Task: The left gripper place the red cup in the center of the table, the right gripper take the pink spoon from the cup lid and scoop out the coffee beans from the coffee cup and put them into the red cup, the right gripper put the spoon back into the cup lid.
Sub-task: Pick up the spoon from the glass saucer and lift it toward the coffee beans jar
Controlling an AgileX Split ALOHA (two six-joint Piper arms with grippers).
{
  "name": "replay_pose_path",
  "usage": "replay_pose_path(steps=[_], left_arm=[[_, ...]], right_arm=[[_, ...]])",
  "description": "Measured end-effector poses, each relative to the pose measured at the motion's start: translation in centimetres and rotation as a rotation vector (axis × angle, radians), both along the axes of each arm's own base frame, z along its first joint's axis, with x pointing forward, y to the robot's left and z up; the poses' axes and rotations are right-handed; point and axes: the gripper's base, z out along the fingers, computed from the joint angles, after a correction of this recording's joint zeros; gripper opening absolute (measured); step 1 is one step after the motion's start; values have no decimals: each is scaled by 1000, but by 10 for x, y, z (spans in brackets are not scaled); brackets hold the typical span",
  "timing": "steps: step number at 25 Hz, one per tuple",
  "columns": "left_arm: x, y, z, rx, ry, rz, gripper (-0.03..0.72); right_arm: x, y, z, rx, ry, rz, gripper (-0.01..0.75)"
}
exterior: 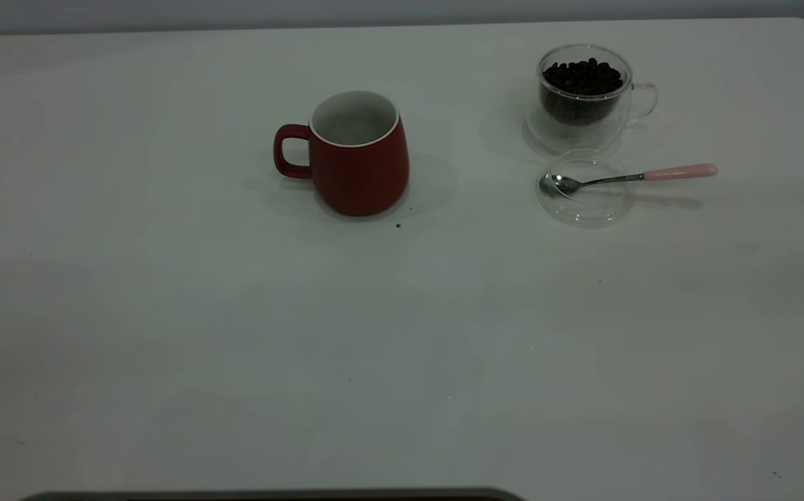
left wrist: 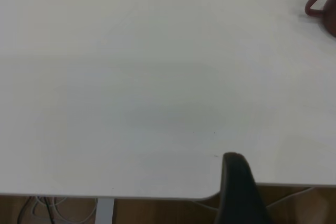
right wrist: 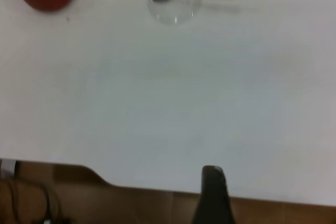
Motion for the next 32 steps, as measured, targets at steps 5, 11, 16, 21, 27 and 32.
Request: replay_pose_path(steps=[5,11,16,21,27,32], left_arm=[[0,0,0,0,0,0,493],[0,0,0,0,0,0,493],[0,0,0,0,0,0,493],[0,0,0,0,0,0,493],[0,0,0,0,0,0,493],[0,0,0,0,0,0,493]], right_arm=[[61,6,-21,14,98,19,640],[134,7,-65,5,228,-11,606],[196,4,-87,-9,277,-35,595],[248,-30,-115,18,320,-114,590],[287,-70,-158,207,400,-101,590],[306,-87,-204,442,394,-69,590]])
